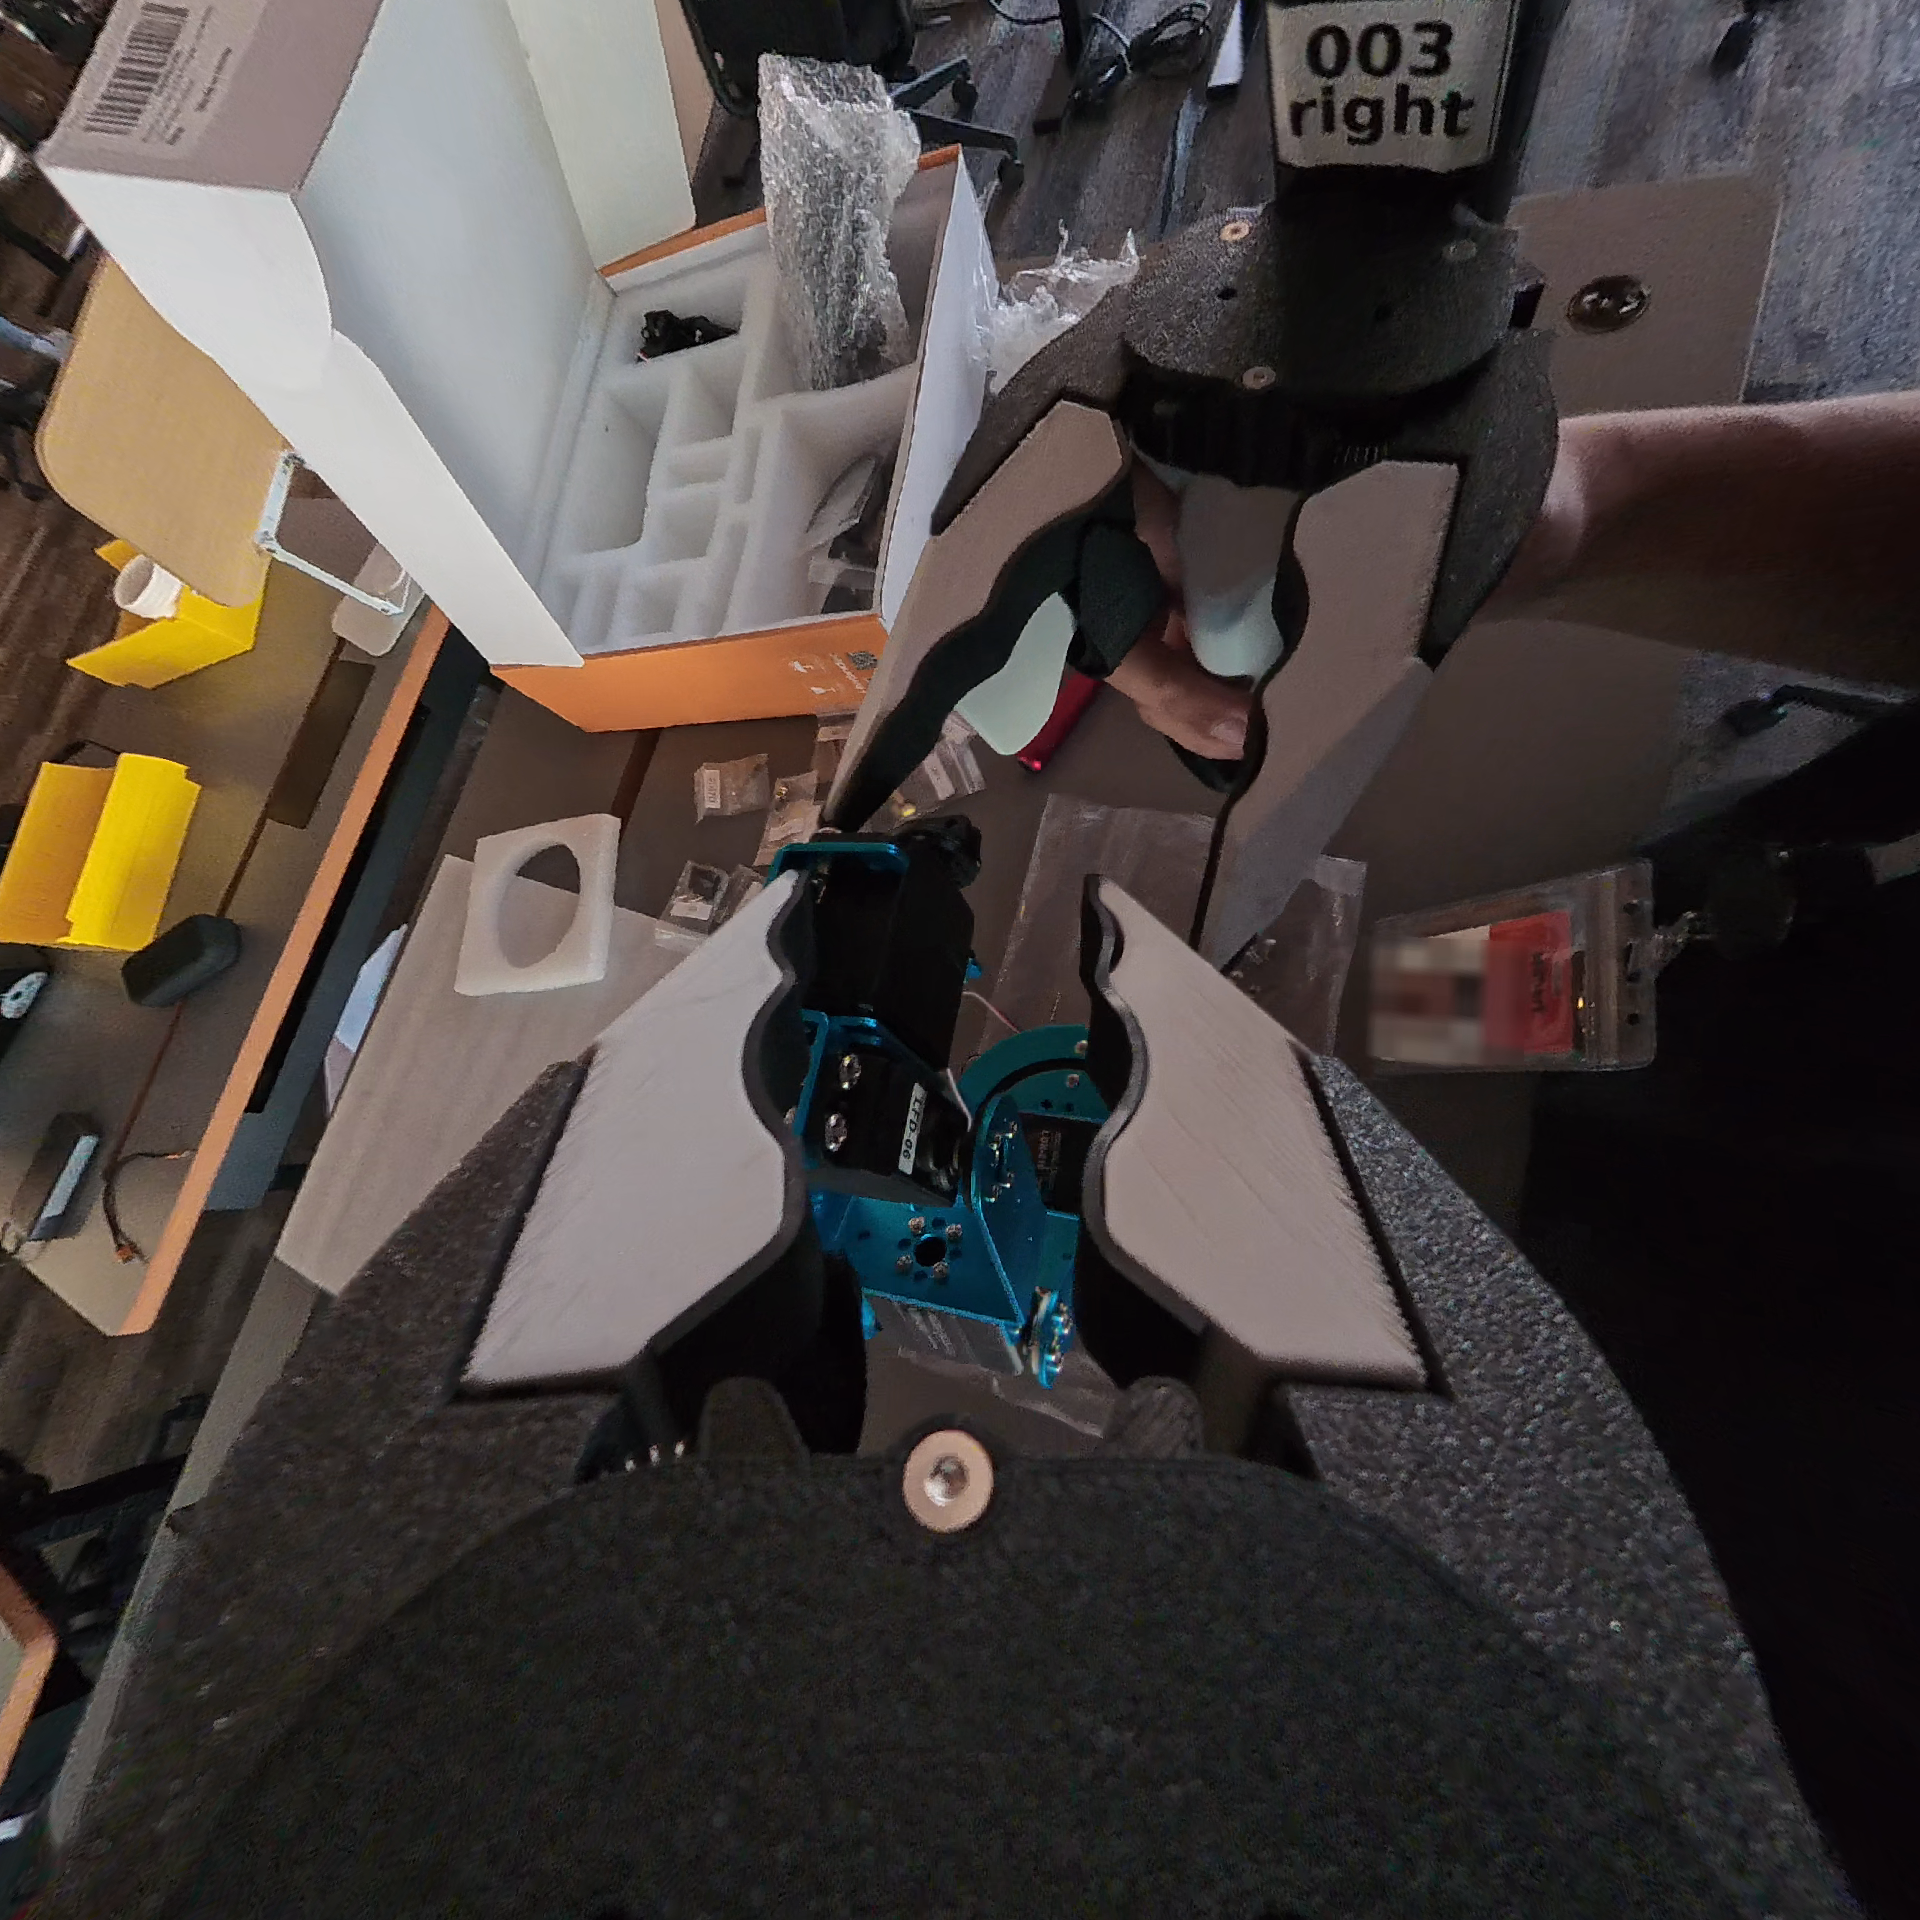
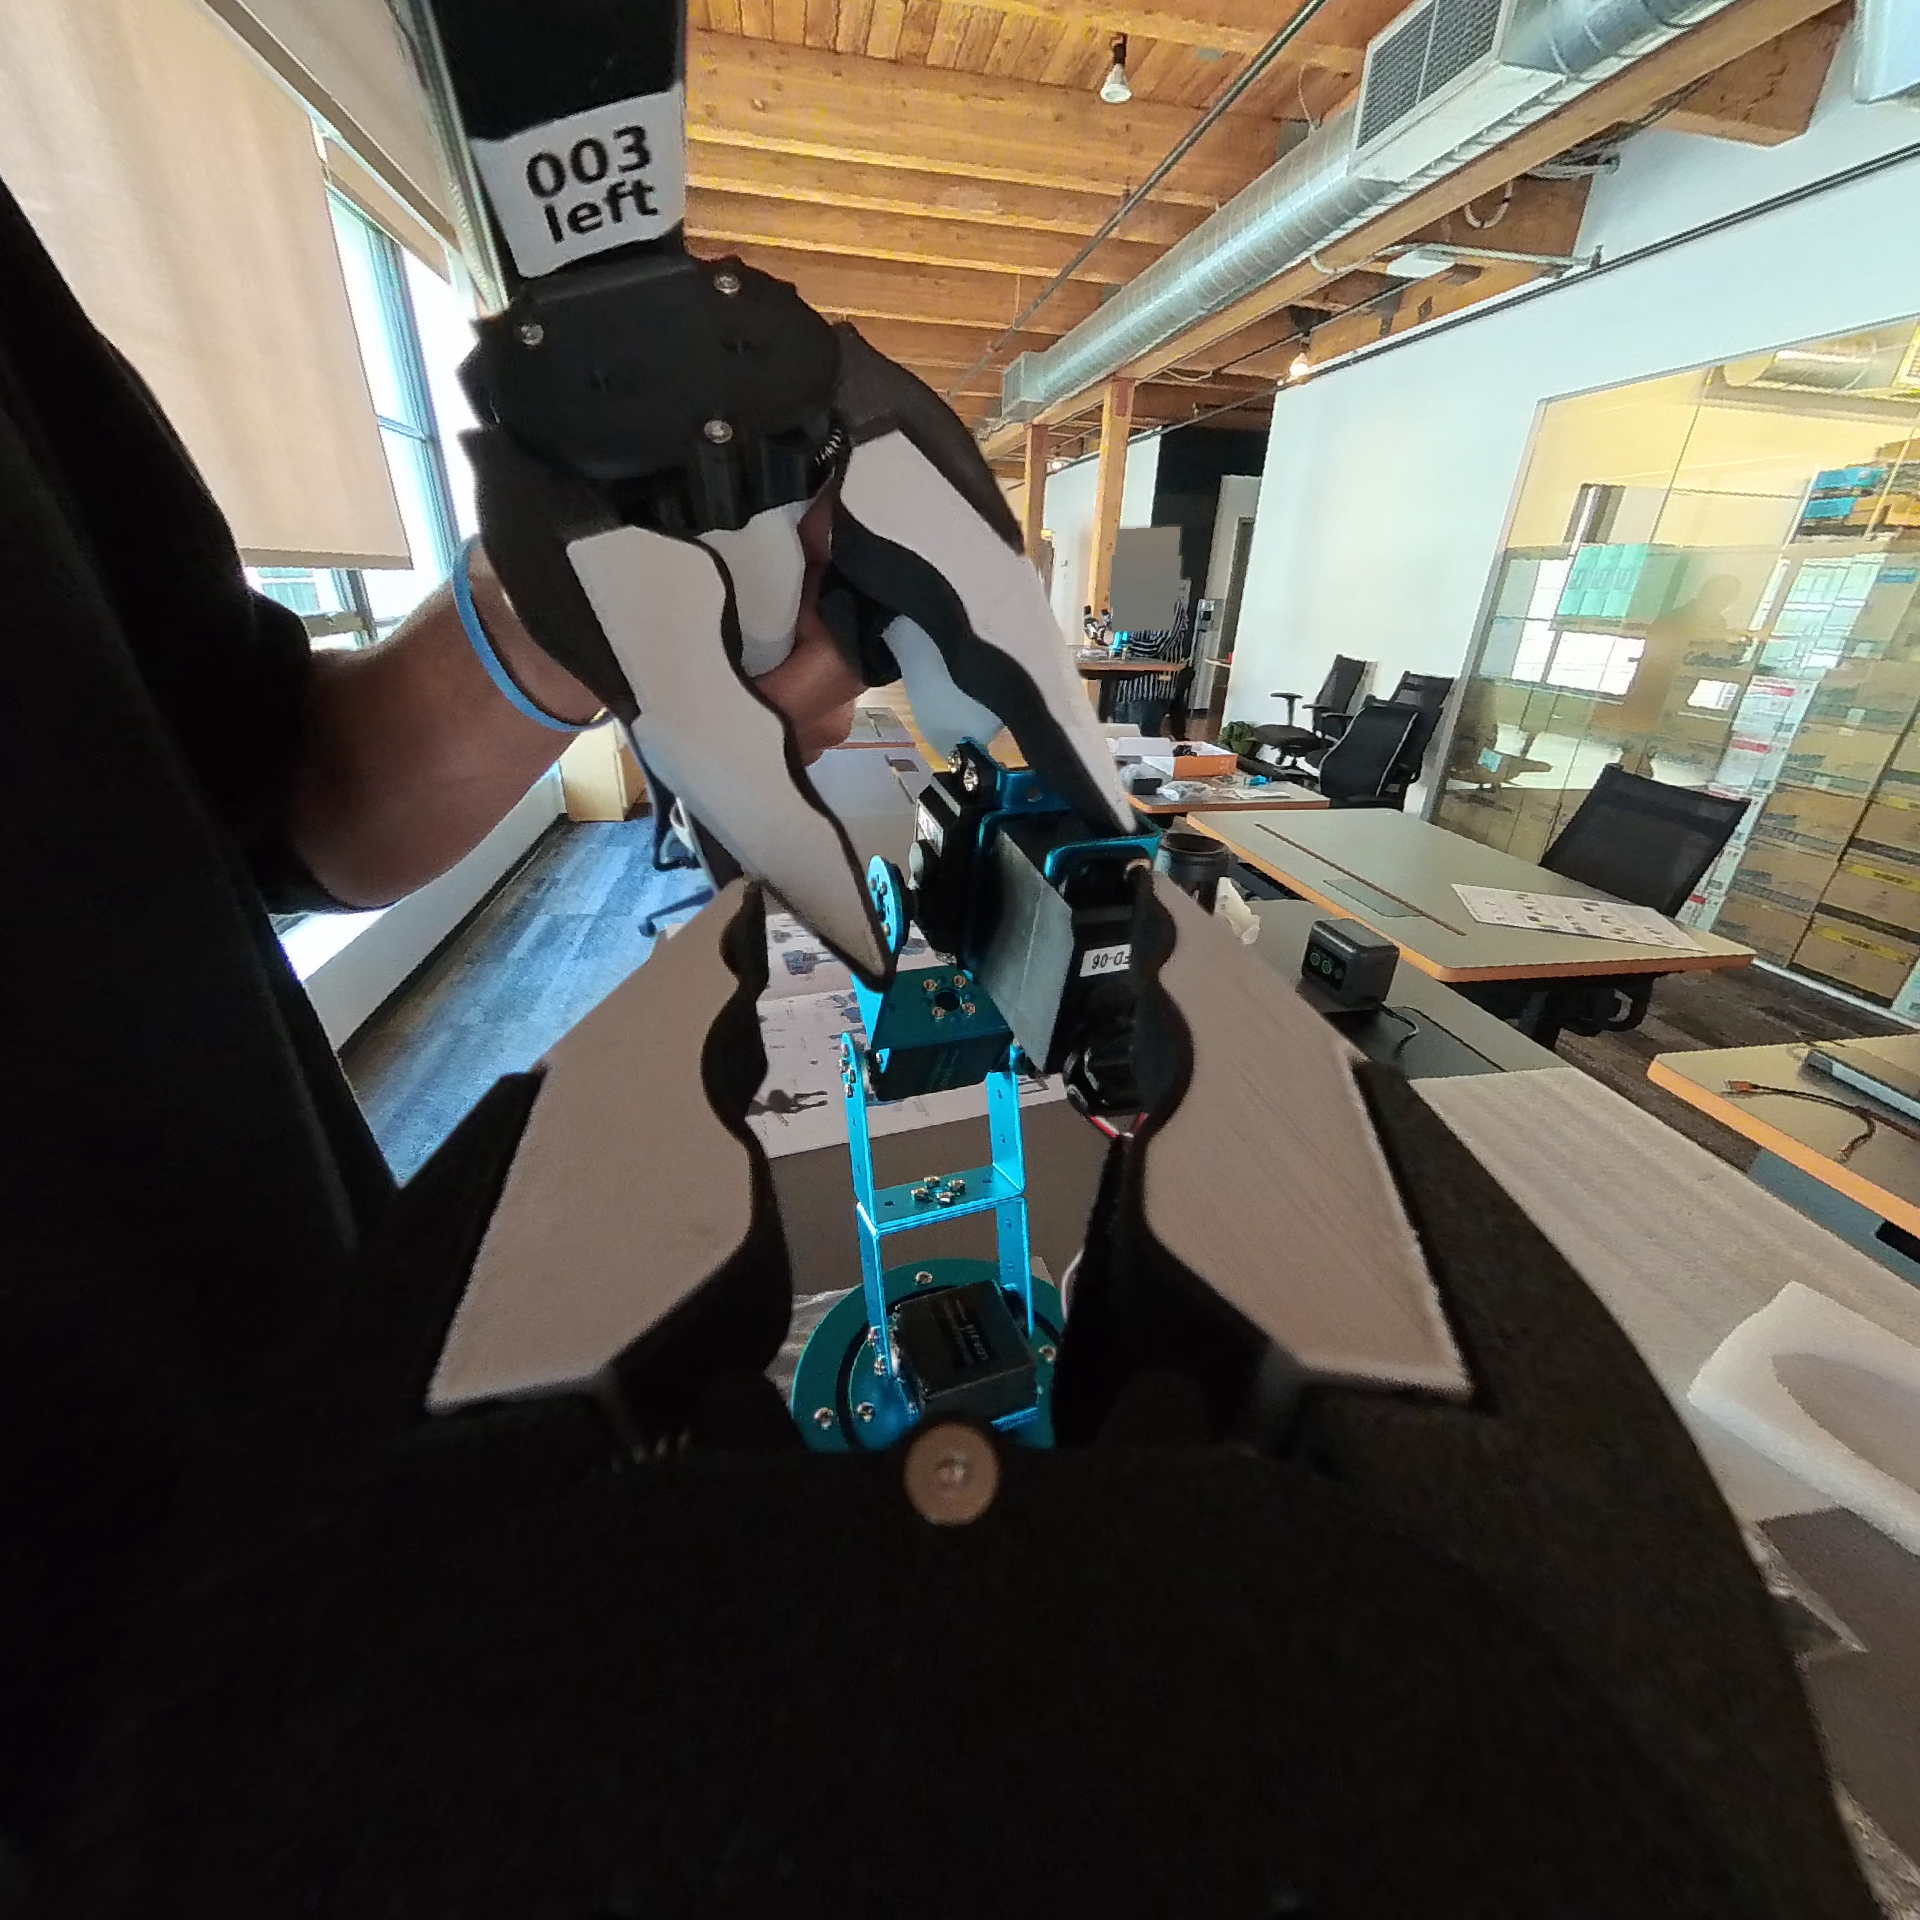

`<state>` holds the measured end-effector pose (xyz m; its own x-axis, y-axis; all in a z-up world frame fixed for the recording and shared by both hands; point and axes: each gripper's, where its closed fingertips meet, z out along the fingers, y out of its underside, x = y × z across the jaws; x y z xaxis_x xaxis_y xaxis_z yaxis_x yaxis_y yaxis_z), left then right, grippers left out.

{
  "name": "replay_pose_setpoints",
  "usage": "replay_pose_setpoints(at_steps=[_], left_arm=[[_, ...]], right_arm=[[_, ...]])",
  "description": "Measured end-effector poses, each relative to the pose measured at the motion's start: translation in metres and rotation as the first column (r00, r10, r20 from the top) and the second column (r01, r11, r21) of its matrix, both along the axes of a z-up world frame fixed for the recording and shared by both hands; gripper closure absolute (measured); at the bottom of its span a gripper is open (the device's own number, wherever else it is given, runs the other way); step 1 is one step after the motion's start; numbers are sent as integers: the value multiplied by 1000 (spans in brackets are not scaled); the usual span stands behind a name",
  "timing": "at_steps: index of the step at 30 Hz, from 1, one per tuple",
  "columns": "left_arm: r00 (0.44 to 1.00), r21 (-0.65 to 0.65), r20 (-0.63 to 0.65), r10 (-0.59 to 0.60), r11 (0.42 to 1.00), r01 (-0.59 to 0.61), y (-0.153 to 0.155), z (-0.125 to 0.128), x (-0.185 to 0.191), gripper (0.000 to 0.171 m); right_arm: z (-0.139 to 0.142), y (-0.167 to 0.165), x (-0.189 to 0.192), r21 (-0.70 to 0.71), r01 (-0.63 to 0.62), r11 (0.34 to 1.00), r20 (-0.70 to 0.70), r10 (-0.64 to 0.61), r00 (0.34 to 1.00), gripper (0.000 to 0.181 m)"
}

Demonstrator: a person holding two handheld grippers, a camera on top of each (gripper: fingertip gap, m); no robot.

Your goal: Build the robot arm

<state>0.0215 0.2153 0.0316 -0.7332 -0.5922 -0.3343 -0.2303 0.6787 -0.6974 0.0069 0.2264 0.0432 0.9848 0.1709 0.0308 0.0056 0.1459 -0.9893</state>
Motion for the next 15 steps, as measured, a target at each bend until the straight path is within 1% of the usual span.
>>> replay_pose_setpoints(at_steps=[2,8,15], left_arm=[[1000,15,7,1,1000,-1,2,1,-2,123],[1000,-3,9,0,1000,0,6,6,-7,136],[998,-7,65,10,1000,-9,8,17,-1,137]], right_arm=[[0,0,0,3,-6,1000,-8,6,1000,113],[0,-1,0,5,-7,1000,-11,7,1000,113],[1,-1,1,3,-11,1000,-18,11,1000,114]])
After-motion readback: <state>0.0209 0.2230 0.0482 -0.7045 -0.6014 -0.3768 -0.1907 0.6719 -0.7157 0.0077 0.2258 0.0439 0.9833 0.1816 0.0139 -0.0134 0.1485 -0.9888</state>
